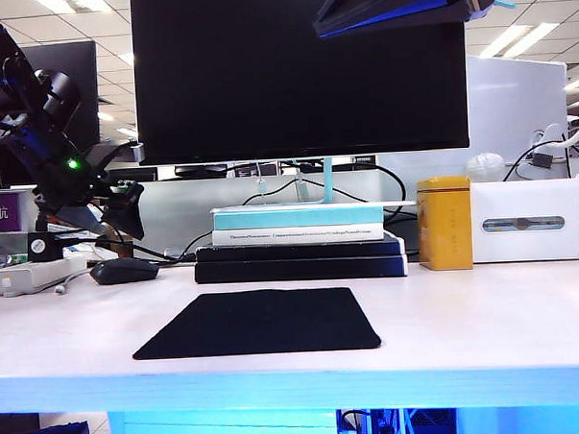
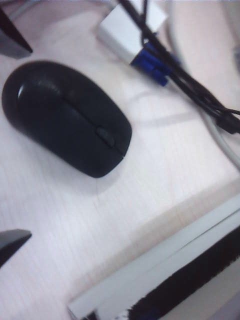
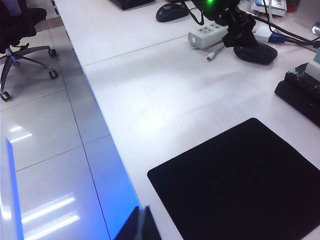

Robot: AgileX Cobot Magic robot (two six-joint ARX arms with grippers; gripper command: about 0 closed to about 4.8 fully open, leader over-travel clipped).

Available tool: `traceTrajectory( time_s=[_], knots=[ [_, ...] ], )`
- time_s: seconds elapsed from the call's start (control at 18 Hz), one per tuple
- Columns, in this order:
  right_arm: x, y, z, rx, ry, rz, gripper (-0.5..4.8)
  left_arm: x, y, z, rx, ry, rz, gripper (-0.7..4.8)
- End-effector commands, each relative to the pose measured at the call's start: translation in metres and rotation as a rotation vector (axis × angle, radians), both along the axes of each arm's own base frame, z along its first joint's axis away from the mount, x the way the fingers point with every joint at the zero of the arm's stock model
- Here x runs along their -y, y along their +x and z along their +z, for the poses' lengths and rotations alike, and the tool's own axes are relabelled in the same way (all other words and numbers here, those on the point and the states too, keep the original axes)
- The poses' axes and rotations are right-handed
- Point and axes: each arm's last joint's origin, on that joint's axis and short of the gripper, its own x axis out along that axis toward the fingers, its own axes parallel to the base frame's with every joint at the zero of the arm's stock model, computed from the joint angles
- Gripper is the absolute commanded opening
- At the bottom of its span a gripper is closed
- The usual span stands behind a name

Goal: Place the black mouse on the black mouse pad.

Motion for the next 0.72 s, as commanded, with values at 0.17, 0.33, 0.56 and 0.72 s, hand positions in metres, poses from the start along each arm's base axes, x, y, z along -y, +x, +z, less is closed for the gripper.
traceTrajectory(
  time_s=[0.17, 0.33, 0.56, 0.72],
  knots=[
    [0.000, 0.000, 0.003, 0.012, 0.010, 0.003, -0.06, -0.005, 0.002, 0.003, 0.042, 0.107, -0.118, 4.79],
    [0.000, 0.000, 0.002, 0.002, 0.010, 0.001, -0.06, -0.007, 0.008, -0.005, 0.023, 0.088, -0.138, 4.79],
    [0.000, 0.000, 0.002, 0.000, 0.009, 0.001, -0.06, -0.005, 0.009, -0.009, 0.000, 0.102, -0.210, 4.79],
    [0.000, 0.000, 0.002, -0.002, 0.011, 0.000, -0.06, -0.010, 0.013, 0.001, 0.040, 0.117, -0.227, 4.79]
  ],
)
